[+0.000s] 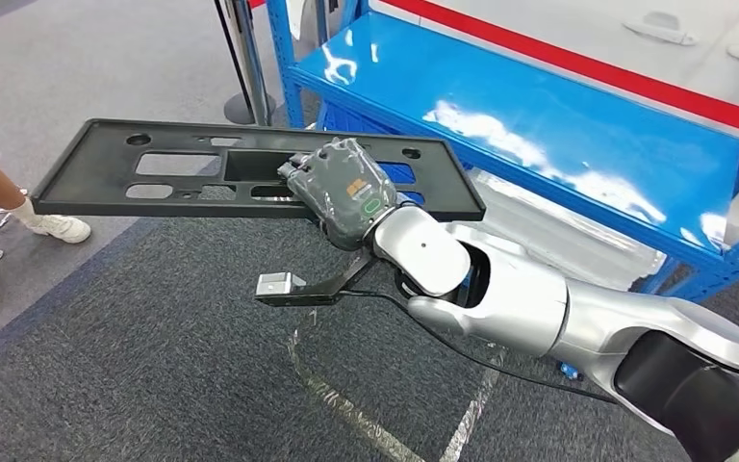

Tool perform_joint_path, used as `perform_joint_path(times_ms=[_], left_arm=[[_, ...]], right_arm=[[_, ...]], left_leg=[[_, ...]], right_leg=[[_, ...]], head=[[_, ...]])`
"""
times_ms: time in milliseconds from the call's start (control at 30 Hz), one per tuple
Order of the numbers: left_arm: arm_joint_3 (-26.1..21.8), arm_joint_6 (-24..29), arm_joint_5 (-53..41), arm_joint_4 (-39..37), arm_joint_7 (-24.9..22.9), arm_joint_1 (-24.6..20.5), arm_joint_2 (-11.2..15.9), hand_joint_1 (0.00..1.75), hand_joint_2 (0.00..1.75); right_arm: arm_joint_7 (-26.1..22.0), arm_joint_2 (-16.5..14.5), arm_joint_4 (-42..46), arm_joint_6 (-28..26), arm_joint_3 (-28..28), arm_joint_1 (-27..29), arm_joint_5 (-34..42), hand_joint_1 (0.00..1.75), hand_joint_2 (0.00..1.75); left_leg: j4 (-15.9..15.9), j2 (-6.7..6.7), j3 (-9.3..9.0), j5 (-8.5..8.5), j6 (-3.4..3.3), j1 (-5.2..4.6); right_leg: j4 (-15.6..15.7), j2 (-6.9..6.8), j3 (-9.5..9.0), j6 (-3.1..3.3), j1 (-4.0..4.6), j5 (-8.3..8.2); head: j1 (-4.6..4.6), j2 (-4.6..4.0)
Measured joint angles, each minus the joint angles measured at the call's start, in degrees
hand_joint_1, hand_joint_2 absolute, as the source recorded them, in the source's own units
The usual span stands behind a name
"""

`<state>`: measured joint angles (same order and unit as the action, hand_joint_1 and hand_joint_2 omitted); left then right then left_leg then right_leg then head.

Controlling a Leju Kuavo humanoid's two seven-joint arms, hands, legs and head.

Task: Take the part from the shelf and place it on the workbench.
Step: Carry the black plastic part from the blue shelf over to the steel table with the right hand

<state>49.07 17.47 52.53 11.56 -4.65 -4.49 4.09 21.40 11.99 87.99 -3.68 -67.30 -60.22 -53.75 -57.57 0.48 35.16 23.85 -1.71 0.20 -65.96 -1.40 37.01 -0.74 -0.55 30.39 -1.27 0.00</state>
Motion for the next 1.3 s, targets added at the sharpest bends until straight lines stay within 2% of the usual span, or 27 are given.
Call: perform_joint_path(times_ms=[67, 100, 133, 200, 267, 300, 333, 400, 467, 533, 600, 633, 667, 700, 733, 800, 833, 900, 933, 967, 1033, 1100, 1133, 1167, 1200, 1267, 1300], left_arm=[[0.13, 0.17, 0.1, 0.0, -0.69, -0.06, 0.0, 0.0, 1.75], [0.17, 0.28, 0.12, 0.0, -1.03, -0.09, 0.01, 0.0, 1.75], [0.21, 0.38, 0.12, 0.0, -1.34, -0.11, 0.01, 0.0, 1.75], [0.29, 0.5, 0.12, 0.0, -1.69, -0.09, 0.01, 0.0, 1.75], [0.42, 0.55, 0.12, 0.0, -1.8, -0.06, 0.01, 0.0, 1.75], [0.5, 0.56, 0.12, 0.0, -1.82, -0.07, 0.01, 0.0, 1.75], [0.59, 0.57, 0.13, 0.0, -1.84, -0.09, 0.02, 0.0, 1.75], [0.79, 0.57, 0.19, -0.01, -1.84, 0.03, 0.07, 0.0, 1.75], [0.99, 0.56, 0.29, 0.0, -1.85, 0.15, -0.03, 0.0, 1.75], [1.13, 0.55, 0.54, 0.02, -1.87, 0.04, -0.2, 0.0, 1.75], [1.17, 0.45, 0.97, 0.02, -1.99, -0.1, -0.2, 0.0, 1.75], [1.19, 0.38, 1.18, 0.02, -2.08, -0.11, -0.2, 0.0, 1.75], [1.19, 0.3, 1.33, 0.02, -2.16, -0.09, -0.2, 0.0, 1.75], [1.2, 0.21, 1.45, 0.02, -2.21, -0.06, -0.2, 0.0, 1.75], [1.2, 0.14, 1.53, 0.02, -2.24, -0.05, -0.2, 0.0, 1.75], [1.2, -0.01, 1.65, 0.02, -2.28, -0.13, -0.2, 0.0, 1.75], [1.2, -0.05, 1.68, 0.02, -2.29, -0.18, -0.2, 0.0, 1.75], [1.22, -0.14, 1.7, 0.02, -2.3, -0.2, -0.2, 0.0, 1.75], [1.23, -0.16, 1.67, 0.02, -2.3, -0.15, -0.21, 0.0, 1.75], [1.25, -0.17, 1.6, 0.02, -2.3, -0.11, -0.22, 0.0, 1.75], [1.31, -0.16, 1.23, 0.02, -2.3, -0.13, -0.23, 0.0, 1.75], [1.43, -0.1, 0.53, 0.02, -2.26, -0.3, -0.23, 0.0, 1.75], [1.52, 0.01, 0.09, 0.02, -2.17, -0.37, -0.23, 0.0, 1.75], [1.63, 0.2, -0.35, 0.02, -2.01, -0.41, -0.23, 0.0, 1.75], [1.75, 0.5, -0.76, 0.02, -1.8, -0.42, -0.25, 0.0, 1.75], [2.04, 1.24, -1.52, 0.02, -1.43, -0.42, -0.28, 0.0, 1.75], [2.25, 1.57, -1.85, 0.02, -1.33, -0.45, -0.29, 0.0, 1.75]], right_arm=[[0.88, 0.96, -0.28, 1.15, 0.16, -0.91, 0.67, 1.75, 1.75], [1.27, 1.44, -0.43, 1.6, 0.2, -1.14, 0.99, 1.75, 1.75], [1.62, 1.89, -0.57, 1.96, 0.21, -1.37, 1.33, 1.75, 1.75], [2.2, 2.67, -0.79, 2.42, 0.24, -2.21, 1.85, 1.75, 1.75], [2.55, 3.21, -0.89, 2.63, 0.49, -3.36, 2.16, 1.75, 1.75], [2.62, 3.35, -0.9, 2.72, 0.67, -3.76, 2.25, 1.75, 1.75], [2.67, 3.47, -0.93, 2.83, 0.83, -4.01, 2.32, 1.75, 1.75], [2.76, 3.61, -0.99, 3.01, 0.93, -4.18, 2.5, 1.75, 1.75], [2.81, 3.71, -1.06, 3.07, 0.93, -4.49, 2.62, 1.75, 1.75], [2.86, 3.74, -1.13, 3.07, 0.94, -4.99, 2.65, 1.75, 1.75], [2.91, 3.79, -1.25, 3.07, 0.94, -5.21, 2.65, 1.75, 1.75], [2.95, 3.8, -1.31, 3.07, 0.94, -5.18, 2.65, 1.75, 1.75], [3.0, 3.8, -1.36, 3.06, 0.94, -5.16, 2.65, 1.75, 1.75], [3.06, 3.82, -1.39, 3.04, 0.94, -5.18, 2.64, 1.75, 1.75], [3.14, 3.83, -1.41, 3.02, 0.94, -5.28, 2.63, 1.75, 1.75], [3.23, 3.92, -1.45, 3.01, 0.94, -5.52, 2.62, 1.75, 1.75], [3.24, 3.96, -1.48, 3.01, 0.94, -5.59, 2.62, 1.75, 1.75], [3.25, 4.04, -1.54, 2.98, 0.94, -5.61, 2.6, 1.75, 1.75], [3.26, 4.09, -1.58, 2.97, 0.95, -5.62, 2.56, 1.75, 1.75], [3.28, 4.15, -1.62, 2.96, 0.95, -5.69, 2.52, 1.75, 1.75], [3.31, 4.3, -1.69, 2.96, 0.96, -5.78, 2.46, 1.75, 1.75], [3.36, 4.43, -1.72, 3.0, 0.96, -5.51, 2.45, 1.75, 1.75], [3.44, 4.53, -1.74, 3.02, 0.96, -5.26, 2.47, 1.75, 1.75], [3.55, 4.65, -1.76, 3.05, 0.96, -5.05, 2.51, 1.75, 1.75], [3.69, 4.77, -1.78, 3.06, 0.96, -4.93, 2.57, 1.75, 1.75], [4.05, 5.08, -1.79, 3.12, 0.96, -4.87, 2.67, 1.75, 1.75], [4.2, 5.2, -1.76, 3.2, 0.96, -4.84, 2.71, 1.75, 1.75]], left_leg=[[-0.03, -1.41, 0.01, -0.04, -0.35, 0.01], [-0.07, -2.28, -0.01, -0.03, -0.36, 0.01], [-0.17, -3.18, -0.04, 0.0, -0.35, 0.04], [-0.59, -4.9, -0.03, 0.24, -0.11, 0.18], [-1.39, -6.29, 0.54, 0.62, 0.35, 0.2], [-1.68, -6.9, 0.92, 0.7, 0.62, 0.31], [-1.78, -7.57, 1.25, 0.64, 0.9, 0.45], [-1.73, -8.37, 1.53, 0.57, 1.48, 0.71], [-4.0, -5.65, 2.59, 1.86, 2.18, 0.47], [-10.48, -1.84, 5.75, 4.79, 2.84, 0.46], [-16.56, -0.73, 9.04, 6.57, 3.14, 0.68], [-16.91, -0.61, 9.38, 6.0, 3.11, 0.7], [-14.99, -0.46, 8.53, 4.46, 2.95, 0.66], [-11.13, 0.17, 6.6, 2.3, 2.61, 0.5], [-6.99, 1.57, 4.44, 0.75, 2.16, 0.15], [-1.66, 3.71, 1.72, -0.64, 1.21, -0.72], [-1.04, 3.95, 1.51, -0.42, 0.89, -1.02], [-0.54, 2.42, 1.39, -0.68, 0.43, -0.88], [-0.11, 1.72, 1.08, -0.83, 0.22, -0.69], [0.3, 1.05, 0.74, -1.01, -0.05, -0.48], [0.71, -0.18, 0.38, -1.18, -0.48, -0.3], [0.61, -1.69, 0.45, -1.17, -0.68, -0.25], [0.49, -2.59, 0.46, -1.13, -0.69, -0.19], [0.31, -3.54, 0.46, -1.06, -0.63, -0.09], [0.01, -4.49, 0.47, -0.9, -0.5, 0.06], [-1.01, -6.22, 0.96, -0.39, 0.08, 0.32], [-1.48, -6.97, 1.44, -0.24, 0.44, 0.44]], right_leg=[[-7.73, 1.31, 3.92, -0.01, 0.01, 2.81], [-9.78, 1.41, 5.17, -0.02, 0.0, 2.92], [-9.69, 1.47, 5.47, -0.01, -0.04, 1.92], [-3.34, 2.49, 3.18, 0.11, -0.25, -2.52], [3.54, 5.1, 0.23, 0.19, -0.65, -5.32], [5.21, 6.0, -0.49, 0.2, -0.71, -5.6], [5.61, 6.12, -0.76, 0.25, -0.64, -5.29], [5.99, 4.66, -1.07, 0.62, -0.66, -5.26], [6.46, 3.08, -1.67, 1.17, -0.93, -5.24], [6.64, 1.56, -2.06, 1.58, -0.85, -5.09], [6.63, 0.01, -2.21, 1.75, -0.65, -4.89], [6.63, -0.77, -2.31, 1.76, -0.56, -4.77], [6.63, -1.5, -2.45, 1.75, -0.47, -4.64], [6.63, -2.2, -2.66, 1.71, -0.36, -4.48], [6.7, -2.84, -2.87, 1.63, -0.23, -4.32], [6.85, -3.99, -3.17, 1.31, 0.15, -4.1], [6.99, -4.6, -3.28, 1.12, 0.32, -4.04], [7.14, -5.59, -3.55, 0.63, 0.49, -3.75], [6.72, -4.96, -3.58, 0.36, 0.4, -3.25], [5.27, -3.57, -3.1, 0.16, 0.33, -2.26], [-1.14, 0.04, -0.17, -0.03, 0.15, 0.92], [-8.42, 1.37, 3.81, -0.15, 0.05, 3.22], [-9.8, 1.48, 4.83, -0.26, -0.05, 2.93], [-8.85, 1.55, 4.76, -0.38, -0.21, 1.48], [-5.6, 1.9, 3.58, -0.52, -0.44, -0.9], [2.19, 4.52, 0.4, -0.8, -1.11, -4.47], [4.58, 5.83, -0.61, -0.84, -1.33, -5.18]], head=[[-0.02, 0.0], [-0.02, 0.0], [-0.03, 0.0], [-0.07, 0.0], [0.0, 0.0], [0.03, 0.0], [0.06, 0.0], [0.01, 0.0], [0.44, 0.0], [0.96, 0.0], [1.02, 0.0], [1.02, 0.0], [1.01, 0.0], [1.0, -0.01], [0.99, -0.01], [0.96, -0.02], [0.96, -0.01], [0.92, -0.01], [0.89, 0.0], [0.83, 0.0], [0.6, 0.0], [0.45, 0.0], [0.44, 0.0], [0.42, 0.0], [0.38, 0.0], [0.28, 0.0], [0.26, 0.0]])
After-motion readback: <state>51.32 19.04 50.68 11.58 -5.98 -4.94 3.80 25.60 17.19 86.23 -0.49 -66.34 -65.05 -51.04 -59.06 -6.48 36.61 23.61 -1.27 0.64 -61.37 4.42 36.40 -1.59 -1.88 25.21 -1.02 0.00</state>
